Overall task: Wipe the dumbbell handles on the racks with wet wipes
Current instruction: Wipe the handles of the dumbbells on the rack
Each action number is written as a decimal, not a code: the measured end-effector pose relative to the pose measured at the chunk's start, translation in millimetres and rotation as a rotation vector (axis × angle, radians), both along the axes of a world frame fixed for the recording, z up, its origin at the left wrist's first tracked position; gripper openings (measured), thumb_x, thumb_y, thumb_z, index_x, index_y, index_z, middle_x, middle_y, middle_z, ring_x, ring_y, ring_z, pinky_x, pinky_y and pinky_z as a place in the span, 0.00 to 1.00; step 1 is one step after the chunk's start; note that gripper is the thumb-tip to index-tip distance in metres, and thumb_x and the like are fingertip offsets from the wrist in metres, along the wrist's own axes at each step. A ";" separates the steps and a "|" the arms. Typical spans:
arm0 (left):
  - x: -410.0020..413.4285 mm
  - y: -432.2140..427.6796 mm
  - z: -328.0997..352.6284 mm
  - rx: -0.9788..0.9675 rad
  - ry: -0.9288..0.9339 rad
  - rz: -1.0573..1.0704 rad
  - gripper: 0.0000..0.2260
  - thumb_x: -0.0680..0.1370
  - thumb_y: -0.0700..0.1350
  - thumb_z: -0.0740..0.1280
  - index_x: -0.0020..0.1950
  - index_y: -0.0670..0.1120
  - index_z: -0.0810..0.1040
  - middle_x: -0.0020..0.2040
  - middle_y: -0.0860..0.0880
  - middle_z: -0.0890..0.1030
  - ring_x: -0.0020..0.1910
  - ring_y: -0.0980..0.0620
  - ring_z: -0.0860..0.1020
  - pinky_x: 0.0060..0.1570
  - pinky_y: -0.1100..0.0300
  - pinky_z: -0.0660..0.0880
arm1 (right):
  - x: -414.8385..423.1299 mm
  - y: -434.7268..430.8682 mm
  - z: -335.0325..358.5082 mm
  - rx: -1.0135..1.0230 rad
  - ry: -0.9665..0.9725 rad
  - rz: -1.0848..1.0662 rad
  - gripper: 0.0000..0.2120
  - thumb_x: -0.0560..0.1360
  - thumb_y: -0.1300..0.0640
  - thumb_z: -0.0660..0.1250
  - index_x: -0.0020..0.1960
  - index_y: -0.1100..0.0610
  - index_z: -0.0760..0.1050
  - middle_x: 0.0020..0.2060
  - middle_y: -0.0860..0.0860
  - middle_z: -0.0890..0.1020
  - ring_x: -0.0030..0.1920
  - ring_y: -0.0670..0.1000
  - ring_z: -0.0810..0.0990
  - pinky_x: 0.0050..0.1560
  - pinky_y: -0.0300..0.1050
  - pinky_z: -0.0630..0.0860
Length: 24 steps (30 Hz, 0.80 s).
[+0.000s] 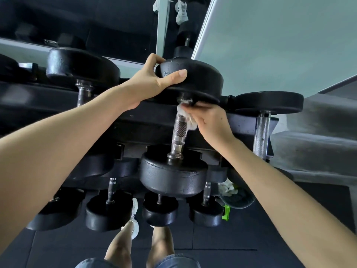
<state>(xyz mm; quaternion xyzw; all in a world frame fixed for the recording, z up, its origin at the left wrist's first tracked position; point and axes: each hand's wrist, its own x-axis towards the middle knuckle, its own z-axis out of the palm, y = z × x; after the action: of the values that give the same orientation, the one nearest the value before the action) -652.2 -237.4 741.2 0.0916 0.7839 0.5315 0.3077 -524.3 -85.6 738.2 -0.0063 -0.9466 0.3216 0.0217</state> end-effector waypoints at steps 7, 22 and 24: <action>0.2 0.1 0.4 -0.018 -0.019 -0.015 0.37 0.57 0.74 0.70 0.59 0.56 0.66 0.56 0.49 0.76 0.55 0.51 0.73 0.54 0.57 0.69 | 56.6 -24.6 -6.4 -0.211 -0.201 -0.275 0.12 0.79 0.56 0.63 0.45 0.61 0.82 0.26 0.45 0.70 0.26 0.42 0.68 0.26 0.35 0.64; 2.8 0.5 7.5 -0.007 -0.014 -0.009 0.29 0.66 0.67 0.69 0.59 0.55 0.65 0.47 0.55 0.73 0.47 0.57 0.72 0.43 0.63 0.67 | 33.8 -51.7 -4.9 -0.670 -0.358 -0.653 0.21 0.77 0.64 0.57 0.25 0.56 0.65 0.27 0.53 0.74 0.27 0.49 0.71 0.37 0.46 0.72; 2.8 0.8 7.9 -0.006 -0.020 -0.005 0.26 0.68 0.65 0.69 0.59 0.55 0.65 0.47 0.55 0.73 0.48 0.57 0.72 0.43 0.64 0.67 | 21.4 -46.7 -8.3 -0.596 -0.339 -0.710 0.22 0.76 0.61 0.60 0.24 0.54 0.67 0.26 0.53 0.75 0.30 0.52 0.74 0.43 0.54 0.78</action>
<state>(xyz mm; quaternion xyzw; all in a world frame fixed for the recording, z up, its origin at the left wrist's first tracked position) -649.4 -236.6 749.1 0.0873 0.7819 0.5294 0.3173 -502.9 -132.2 729.9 -0.3864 -0.7433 0.5454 -0.0272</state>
